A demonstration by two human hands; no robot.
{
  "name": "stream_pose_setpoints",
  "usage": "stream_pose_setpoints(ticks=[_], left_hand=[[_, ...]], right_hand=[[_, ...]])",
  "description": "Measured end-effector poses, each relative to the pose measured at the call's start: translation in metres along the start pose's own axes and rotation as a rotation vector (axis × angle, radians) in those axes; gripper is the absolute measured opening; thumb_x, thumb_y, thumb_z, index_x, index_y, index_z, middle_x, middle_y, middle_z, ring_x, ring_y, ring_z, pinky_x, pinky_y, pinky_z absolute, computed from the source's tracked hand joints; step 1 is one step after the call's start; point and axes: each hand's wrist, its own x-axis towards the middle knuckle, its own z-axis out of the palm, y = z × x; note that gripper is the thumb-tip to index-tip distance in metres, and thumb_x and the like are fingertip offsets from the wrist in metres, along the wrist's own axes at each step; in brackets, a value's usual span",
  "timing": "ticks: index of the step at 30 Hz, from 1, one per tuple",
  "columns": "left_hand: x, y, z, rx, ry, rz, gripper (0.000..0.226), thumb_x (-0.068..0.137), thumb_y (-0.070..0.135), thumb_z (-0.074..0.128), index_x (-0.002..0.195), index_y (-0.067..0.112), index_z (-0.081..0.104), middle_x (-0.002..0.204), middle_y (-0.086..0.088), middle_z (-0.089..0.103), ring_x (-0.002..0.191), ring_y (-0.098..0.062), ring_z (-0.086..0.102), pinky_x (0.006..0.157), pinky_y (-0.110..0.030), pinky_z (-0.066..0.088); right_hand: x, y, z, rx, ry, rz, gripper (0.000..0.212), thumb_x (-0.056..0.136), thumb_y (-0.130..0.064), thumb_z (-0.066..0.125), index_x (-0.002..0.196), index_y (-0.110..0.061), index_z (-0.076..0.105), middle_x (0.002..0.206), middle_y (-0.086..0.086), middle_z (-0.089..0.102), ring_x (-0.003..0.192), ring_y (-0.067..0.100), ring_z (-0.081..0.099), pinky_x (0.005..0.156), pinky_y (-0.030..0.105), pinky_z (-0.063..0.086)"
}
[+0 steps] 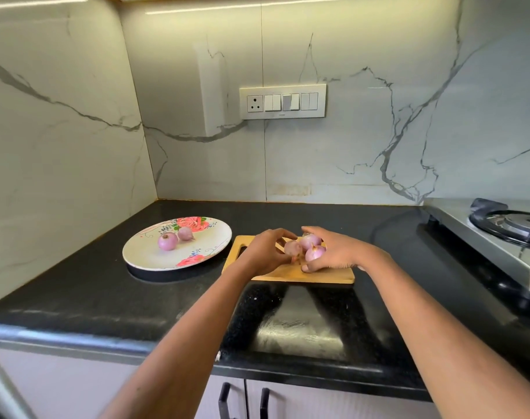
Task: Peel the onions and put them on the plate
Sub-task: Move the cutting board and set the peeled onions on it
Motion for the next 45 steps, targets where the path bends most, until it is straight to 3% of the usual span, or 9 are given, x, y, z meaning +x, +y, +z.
stream_pose_setpoints(ticks=[4, 13, 22, 26, 30, 32, 35, 38, 45], left_hand=[[-0.001, 0.001, 0.0, -0.02, -0.011, -0.021, 0.055, 0.087, 0.02, 0.08, 0.137, 0.025, 0.057, 0.124, 0.001, 0.063, 0.088, -0.008, 0.064, 0.088, -0.027, 0.054], [-0.001, -0.002, -0.001, 0.012, 0.0, -0.018, 0.046, 0.09, 0.029, 0.076, 0.133, 0.024, 0.059, 0.126, -0.001, 0.064, 0.096, -0.012, 0.062, 0.098, -0.038, 0.054], [-0.005, 0.0, -0.003, 0.06, 0.044, -0.022, 0.035, 0.101, 0.032, 0.06, 0.135, 0.024, 0.058, 0.131, -0.002, 0.06, 0.113, -0.016, 0.059, 0.103, -0.037, 0.049], [-0.01, -0.007, -0.022, 0.094, 0.112, -0.029, 0.034, 0.102, 0.031, 0.058, 0.135, 0.024, 0.058, 0.136, -0.003, 0.053, 0.118, -0.016, 0.056, 0.104, -0.031, 0.045], [-0.026, -0.028, -0.056, 0.133, 0.191, -0.095, 0.036, 0.101, 0.034, 0.061, 0.135, 0.026, 0.057, 0.136, 0.0, 0.049, 0.114, -0.017, 0.059, 0.086, -0.023, 0.046], [-0.038, -0.046, -0.08, 0.181, 0.241, -0.149, 0.035, 0.099, 0.034, 0.064, 0.133, 0.028, 0.058, 0.134, 0.0, 0.05, 0.118, -0.019, 0.057, 0.094, -0.027, 0.044], [-0.058, -0.078, -0.114, 0.184, 0.318, -0.263, 0.036, 0.095, 0.03, 0.068, 0.13, 0.025, 0.06, 0.133, -0.003, 0.051, 0.117, -0.021, 0.058, 0.102, -0.032, 0.044], [-0.072, -0.111, -0.138, 0.2, 0.352, -0.35, 0.039, 0.093, 0.027, 0.071, 0.13, 0.022, 0.06, 0.133, -0.006, 0.051, 0.114, -0.022, 0.059, 0.097, -0.028, 0.044], [-0.062, -0.165, -0.148, 0.232, 0.296, -0.409, 0.054, 0.089, 0.031, 0.075, 0.139, 0.023, 0.055, 0.141, -0.006, 0.046, 0.124, -0.025, 0.054, 0.105, -0.032, 0.044]], right_hand=[[0.001, -0.001, 0.002, -0.002, 0.009, -0.004, 0.105, 0.079, -0.042, 0.084, 0.16, -0.034, 0.018, 0.159, -0.001, 0.036, 0.141, 0.024, 0.041, 0.114, 0.038, 0.035], [0.003, -0.001, 0.003, -0.018, 0.016, 0.008, 0.106, 0.076, -0.048, 0.085, 0.158, -0.036, 0.02, 0.157, 0.004, 0.036, 0.138, 0.027, 0.043, 0.114, 0.04, 0.038], [-0.001, -0.003, 0.0, 0.019, 0.034, -0.006, 0.101, 0.076, -0.057, 0.08, 0.157, -0.038, 0.022, 0.158, 0.005, 0.034, 0.141, 0.026, 0.041, 0.115, 0.04, 0.036], [0.002, -0.013, -0.003, 0.029, 0.149, -0.015, 0.076, 0.088, -0.062, 0.065, 0.153, -0.04, 0.032, 0.158, 0.005, 0.034, 0.142, 0.026, 0.041, 0.114, 0.042, 0.037], [0.016, -0.035, 0.004, -0.012, 0.392, -0.078, 0.05, 0.094, -0.051, 0.062, 0.139, -0.032, 0.051, 0.147, 0.003, 0.047, 0.136, 0.025, 0.046, 0.111, 0.044, 0.041], [0.027, -0.056, 0.013, -0.022, 0.425, -0.136, 0.041, 0.096, -0.042, 0.064, 0.134, -0.029, 0.055, 0.143, 0.001, 0.051, 0.131, 0.023, 0.05, 0.108, 0.044, 0.044], [0.049, -0.099, 0.036, -0.03, 0.368, -0.212, 0.037, 0.095, -0.037, 0.067, 0.13, -0.03, 0.058, 0.136, -0.002, 0.053, 0.124, 0.021, 0.055, 0.103, 0.042, 0.049], [0.08, -0.149, 0.065, -0.049, 0.299, -0.263, 0.037, 0.094, -0.035, 0.069, 0.129, -0.03, 0.058, 0.131, -0.001, 0.055, 0.12, 0.021, 0.057, 0.1, 0.041, 0.05], [0.158, -0.213, 0.119, -0.049, 0.205, -0.257, 0.051, 0.095, -0.023, 0.062, 0.144, -0.028, 0.049, 0.146, 0.007, 0.049, 0.132, 0.028, 0.049, 0.106, 0.043, 0.046]])
